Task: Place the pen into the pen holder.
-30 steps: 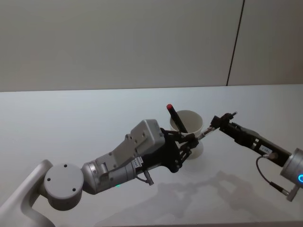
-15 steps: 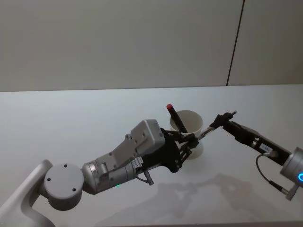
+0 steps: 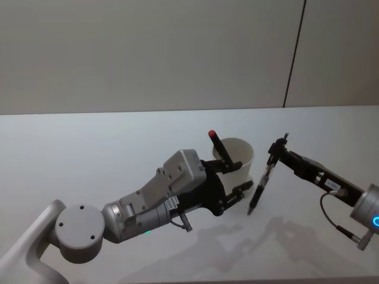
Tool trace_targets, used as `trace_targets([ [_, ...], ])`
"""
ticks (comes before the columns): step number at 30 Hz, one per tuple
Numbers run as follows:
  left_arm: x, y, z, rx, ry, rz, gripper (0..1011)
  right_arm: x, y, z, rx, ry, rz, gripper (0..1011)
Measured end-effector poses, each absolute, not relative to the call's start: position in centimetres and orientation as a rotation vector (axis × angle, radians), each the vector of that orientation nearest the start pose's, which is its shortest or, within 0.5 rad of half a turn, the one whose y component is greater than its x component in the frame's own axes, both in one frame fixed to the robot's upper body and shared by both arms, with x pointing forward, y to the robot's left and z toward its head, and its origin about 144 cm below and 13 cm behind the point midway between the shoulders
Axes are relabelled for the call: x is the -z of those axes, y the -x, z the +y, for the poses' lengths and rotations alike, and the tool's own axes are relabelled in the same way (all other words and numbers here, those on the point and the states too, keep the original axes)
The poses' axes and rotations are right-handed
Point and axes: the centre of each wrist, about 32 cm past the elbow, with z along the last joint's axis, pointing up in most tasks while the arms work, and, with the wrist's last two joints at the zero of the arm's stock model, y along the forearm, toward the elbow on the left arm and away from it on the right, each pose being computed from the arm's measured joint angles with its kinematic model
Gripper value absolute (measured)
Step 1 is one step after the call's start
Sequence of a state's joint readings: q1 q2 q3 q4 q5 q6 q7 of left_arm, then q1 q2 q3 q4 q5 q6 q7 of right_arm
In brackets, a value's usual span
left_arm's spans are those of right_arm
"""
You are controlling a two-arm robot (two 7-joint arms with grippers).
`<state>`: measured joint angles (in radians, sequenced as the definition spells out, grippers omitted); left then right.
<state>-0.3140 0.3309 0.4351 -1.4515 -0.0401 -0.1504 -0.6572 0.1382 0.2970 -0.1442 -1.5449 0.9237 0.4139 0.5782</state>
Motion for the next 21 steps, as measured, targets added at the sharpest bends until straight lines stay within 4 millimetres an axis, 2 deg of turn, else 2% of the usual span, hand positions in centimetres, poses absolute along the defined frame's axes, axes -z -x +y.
trace_targets([
  [4, -118.8, -52.3, 20.7, -0.519, -0.197, -0.385, 503, -117.8, -49.4, -27.0, 0.681, -0.333, 0.607, 151],
  [5, -118.8, -52.3, 20.7, -0.519, -0.197, -0.385, 560, -117.8, -49.4, -27.0, 0.682, -0.333, 0.604, 151],
  [7, -118.8, -52.3, 20.7, -0.519, -0.197, -0.385, 605, -117.9, -49.5, -27.0, 0.683, -0.331, 0.599, 152],
  [8, -118.8, -52.3, 20.7, -0.519, -0.197, -0.385, 669, -117.9, -49.5, -27.0, 0.684, -0.330, 0.596, 151],
  [10, -118.8, -52.3, 20.7, -0.519, -0.197, -0.385, 702, -117.9, -49.6, -27.0, 0.688, -0.327, 0.587, 152],
  [12, -118.8, -52.3, 20.7, -0.519, -0.197, -0.385, 802, -117.9, -49.7, -27.1, 0.692, -0.322, 0.576, 151],
  [13, -118.8, -52.3, 20.7, -0.519, -0.197, -0.385, 802, -117.9, -49.8, -27.1, 0.694, -0.321, 0.570, 152],
  [16, -118.8, -52.3, 20.7, -0.519, -0.197, -0.385, 908, -118.0, -50.1, -27.2, 0.702, -0.317, 0.548, 151],
  [21, -118.8, -52.3, 20.7, -0.519, -0.197, -0.385, 1004, -118.3, -50.8, -27.4, 0.715, -0.313, 0.502, 151],
])
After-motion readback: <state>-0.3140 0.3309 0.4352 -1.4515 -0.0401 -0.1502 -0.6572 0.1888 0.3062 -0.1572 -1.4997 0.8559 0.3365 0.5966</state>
